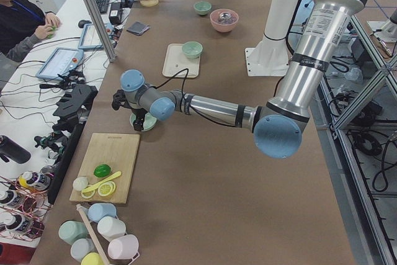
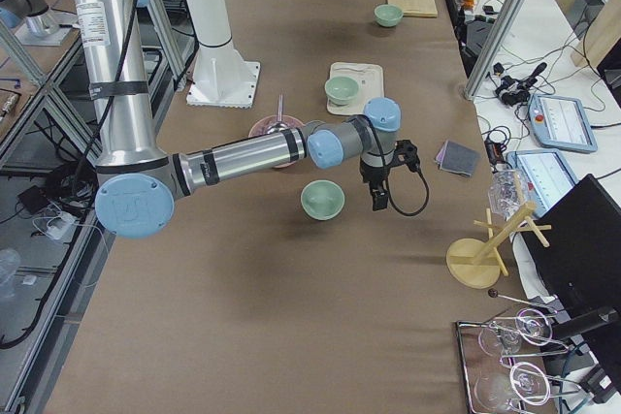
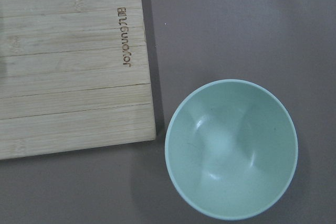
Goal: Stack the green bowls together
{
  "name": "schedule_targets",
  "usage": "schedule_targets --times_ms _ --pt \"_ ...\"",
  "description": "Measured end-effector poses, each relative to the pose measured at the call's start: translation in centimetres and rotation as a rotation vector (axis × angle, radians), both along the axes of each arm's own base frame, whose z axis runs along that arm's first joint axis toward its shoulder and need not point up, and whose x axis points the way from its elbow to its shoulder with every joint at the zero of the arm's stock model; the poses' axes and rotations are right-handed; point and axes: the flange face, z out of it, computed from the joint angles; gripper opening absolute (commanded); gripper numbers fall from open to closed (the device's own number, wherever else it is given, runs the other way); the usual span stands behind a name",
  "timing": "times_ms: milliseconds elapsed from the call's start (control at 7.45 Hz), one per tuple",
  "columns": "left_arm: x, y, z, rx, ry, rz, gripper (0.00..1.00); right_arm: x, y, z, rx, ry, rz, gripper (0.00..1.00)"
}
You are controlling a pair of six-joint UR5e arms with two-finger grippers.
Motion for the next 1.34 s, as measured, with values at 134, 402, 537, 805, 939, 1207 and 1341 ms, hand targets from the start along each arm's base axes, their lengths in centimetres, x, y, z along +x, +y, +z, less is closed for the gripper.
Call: schedule_targets --times_ms 134,402,537,805,939,1207,1341 --pt "2.0 -0.4 0.3 0.003 -0.028 0.01 0.81 -0.4 0.0 0.1 -0.002 -0.002 0.001 1.0" --pt "3.9 -0.7 1.5 0.023 -0.084 0.022 0.77 -0.5 0.1 0.1 -0.004 -0.004 0.001 1.0" --pt "4.1 -0.8 2.0 0.029 -0.096 0.03 0.68 -0.6 0.1 0.2 -0.005 -0.005 0.001 1.0" --pt "4.1 -1.0 2.8 0.024 -0.107 0.035 0.4 -0.6 0.1 0.1 -0.005 -0.006 0.001 1.0" --pt "4.1 -1.2 2.9 0.019 -0.109 0.034 0.32 -0.6 0.1 0.1 -0.005 -0.006 0.002 1.0" --pt "4.2 -1.8 3.0 0.011 -0.112 0.031 0.29 -0.6 0.0 -0.1 -0.006 -0.008 0.006 1.0" --pt "4.2 -2.0 3.1 0.008 -0.113 0.03 0.29 -0.6 0.0 -0.1 -0.007 -0.009 0.009 1.0"
